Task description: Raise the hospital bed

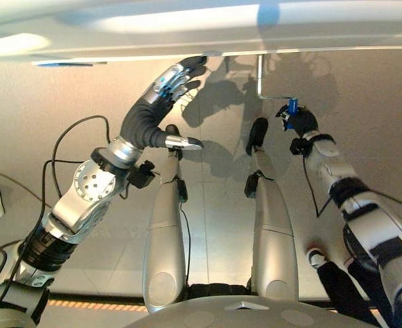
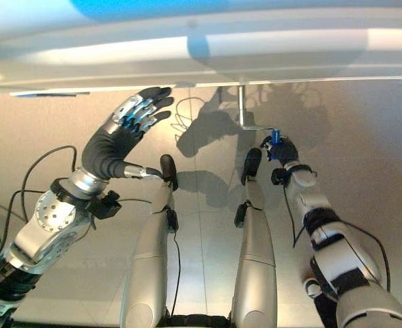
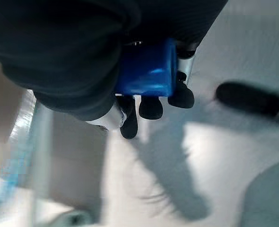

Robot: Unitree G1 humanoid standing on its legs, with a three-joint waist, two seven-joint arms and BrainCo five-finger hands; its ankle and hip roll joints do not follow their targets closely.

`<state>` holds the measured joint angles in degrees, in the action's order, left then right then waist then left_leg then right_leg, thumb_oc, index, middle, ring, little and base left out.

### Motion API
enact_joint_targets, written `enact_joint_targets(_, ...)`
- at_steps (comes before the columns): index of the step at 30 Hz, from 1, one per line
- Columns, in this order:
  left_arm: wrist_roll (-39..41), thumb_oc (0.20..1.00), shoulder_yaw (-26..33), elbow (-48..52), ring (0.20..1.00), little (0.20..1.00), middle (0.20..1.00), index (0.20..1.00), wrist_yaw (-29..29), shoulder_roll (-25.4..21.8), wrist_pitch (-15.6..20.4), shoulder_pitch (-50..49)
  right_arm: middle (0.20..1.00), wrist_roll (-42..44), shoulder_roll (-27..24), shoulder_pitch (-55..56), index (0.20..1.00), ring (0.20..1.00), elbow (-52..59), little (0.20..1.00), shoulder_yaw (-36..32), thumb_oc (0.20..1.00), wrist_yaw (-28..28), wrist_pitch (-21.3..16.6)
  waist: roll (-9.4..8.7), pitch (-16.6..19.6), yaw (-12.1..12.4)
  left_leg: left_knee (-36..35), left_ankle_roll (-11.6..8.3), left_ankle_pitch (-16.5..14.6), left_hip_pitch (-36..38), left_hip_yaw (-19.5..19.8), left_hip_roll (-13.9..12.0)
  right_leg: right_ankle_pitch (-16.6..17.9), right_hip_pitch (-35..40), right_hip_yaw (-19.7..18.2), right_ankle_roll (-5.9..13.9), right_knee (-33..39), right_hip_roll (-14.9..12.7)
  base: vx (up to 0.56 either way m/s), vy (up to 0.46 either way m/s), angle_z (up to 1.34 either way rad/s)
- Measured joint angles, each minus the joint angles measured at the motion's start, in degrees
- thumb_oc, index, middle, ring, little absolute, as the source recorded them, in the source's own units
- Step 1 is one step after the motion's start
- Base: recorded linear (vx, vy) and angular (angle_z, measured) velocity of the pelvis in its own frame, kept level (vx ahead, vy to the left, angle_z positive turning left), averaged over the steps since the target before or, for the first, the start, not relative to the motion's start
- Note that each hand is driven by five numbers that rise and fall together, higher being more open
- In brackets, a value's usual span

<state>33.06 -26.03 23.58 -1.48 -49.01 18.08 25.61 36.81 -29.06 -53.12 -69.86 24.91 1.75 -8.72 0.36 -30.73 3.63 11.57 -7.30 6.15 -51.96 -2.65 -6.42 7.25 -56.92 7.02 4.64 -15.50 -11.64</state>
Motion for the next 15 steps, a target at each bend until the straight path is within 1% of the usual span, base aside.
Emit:
enact_joint_targets(1, 0.31, 1.000, -0.06, -0.34, 1.000, 1.000, 1.000, 1.000, -0.02, 0.02, -0.05, 0.66, 0.200, -0.53, 0.12, -0.43, 0.200, 0.200, -1.08, 0.200, -0.48, 0.200, -0.03, 0.08, 0.04, -0.02, 0.69, 0.22, 0.07, 0.00, -0.48, 0.28, 0.29, -0.09, -0.41, 0.14, 0.11, -0.36, -0.30, 0.04, 0.060, 0.26)
enact_joint_targets(2, 0.39, 1.000, 0.41, -0.41, 1.000, 1.000, 1.000, 1.000, 0.07, 0.03, -0.07, 1.76, 0.200, -1.66, 0.33, -1.69, 0.200, 0.200, -3.57, 0.200, -1.64, 0.200, -0.44, 0.91, 0.17, -0.05, 0.81, 0.88, 0.23, -0.08, -1.40, 0.99, 0.60, -0.62, -1.34, 0.21, 0.29, -1.55, -0.92, 0.02, 0.038, 0.17)
enact_joint_targets(3, 0.38, 1.000, 0.52, -0.35, 1.000, 1.000, 1.000, 1.000, 0.12, 0.01, 0.05, 1.90, 0.200, -2.20, 0.57, -2.23, 0.200, 0.200, -4.38, 0.200, -1.90, 0.200, -0.65, 1.41, 0.47, -0.09, 1.86, 1.30, 0.37, -0.17, -1.92, 1.19, 1.10, -0.79, -1.60, 0.31, 0.39, -2.00, -1.21, 0.04, 0.055, 0.23)
enact_joint_targets(4, 0.39, 1.000, 0.82, -0.45, 1.000, 1.000, 1.000, 1.000, 0.24, 0.26, 0.16, 2.57, 0.200, -2.64, 0.58, -3.31, 0.200, 0.200, -6.28, 0.200, -2.59, 0.200, -1.38, 2.56, 0.70, -0.08, 1.98, 2.42, 0.54, -0.49, -2.92, 1.65, 1.31, -1.42, -2.40, 0.67, 0.50, -3.26, -1.82, 0.03, 0.046, 0.18)
enact_joint_targets(6, 0.38, 1.000, 1.25, -0.54, 1.000, 1.000, 1.000, 1.000, 0.34, 0.22, 0.14, 2.44, 0.200, -3.38, 0.28, -3.70, 0.200, 0.200, -7.14, 0.200, -3.43, 0.200, -1.42, 3.24, 0.80, -0.04, 2.67, 3.05, 0.63, -0.57, -3.76, 1.97, 1.60, -2.08, -3.05, 0.91, 0.77, -4.16, -2.30, 0.03, 0.057, 0.18)
enact_joint_targets(8, 0.37, 1.000, 1.97, -0.60, 1.000, 1.000, 1.000, 1.000, 0.82, 0.94, 0.16, 2.12, 0.200, -4.19, 0.56, -4.14, 0.200, 0.200, -7.51, 0.200, -4.77, 0.200, -2.48, 3.94, 1.11, 0.05, 3.54, 4.51, 0.69, -1.05, -5.67, 2.99, 2.44, -3.11, -4.53, 1.45, 0.84, -6.26, -3.03, 0.04, 0.100, 0.18)
enact_joint_targets(11, 0.39, 1.000, 3.49, -0.67, 1.000, 1.000, 1.000, 1.000, 2.00, 2.77, 0.20, 1.80, 0.200, -5.53, 1.75, -5.81, 0.200, 0.200, -7.17, 0.200, -4.53, 0.200, -4.18, 4.67, 1.47, 0.03, 3.74, 5.96, 0.72, -1.38, -8.01, 3.55, 2.70, -4.21, -6.96, 1.54, 0.72, -8.82, -3.63, 0.01, 0.062, 0.12)
enact_joint_targets(12, 0.38, 1.000, 4.11, -0.76, 1.000, 1.000, 1.000, 1.000, 2.64, 3.58, 0.18, 1.52, 0.200, -5.94, 3.14, -7.23, 0.200, 0.200, -6.39, 0.200, -4.30, 0.200, -4.65, 4.72, 1.72, 0.07, 3.95, 6.40, 0.58, -1.32, -9.04, 4.01, 2.84, -4.40, -7.80, 1.55, 0.45, -9.31, -3.66, 0.01, 0.057, 0.05)
enact_joint_targets(13, 0.37, 1.000, 5.28, -0.90, 1.000, 1.000, 1.000, 1.000, 3.27, 5.48, 0.19, 1.18, 0.200, -5.95, 3.94, -7.32, 0.200, 0.200, -4.78, 0.200, -3.76, 0.200, -5.80, 5.11, 1.82, 0.10, 3.77, 6.86, 0.41, -1.44, -9.76, 4.36, 2.72, -4.64, -8.36, 1.86, 0.30, -9.76, -3.68, 0.01, 0.046, 0.03)
enact_joint_targets(15, 0.36, 1.000, 6.01, -0.92, 1.000, 1.000, 1.000, 1.000, 3.93, 6.44, 0.21, 1.18, 0.200, -6.17, 4.94, -7.44, 0.200, 0.200, -3.67, 0.200, -3.71, 0.200, -6.32, 5.09, 1.91, 0.09, 3.69, 6.97, 0.36, -1.43, -10.31, 4.50, 2.67, -5.06, -9.09, 1.90, 0.05, -10.49, -3.68, 0.04, 0.049, 0.02)
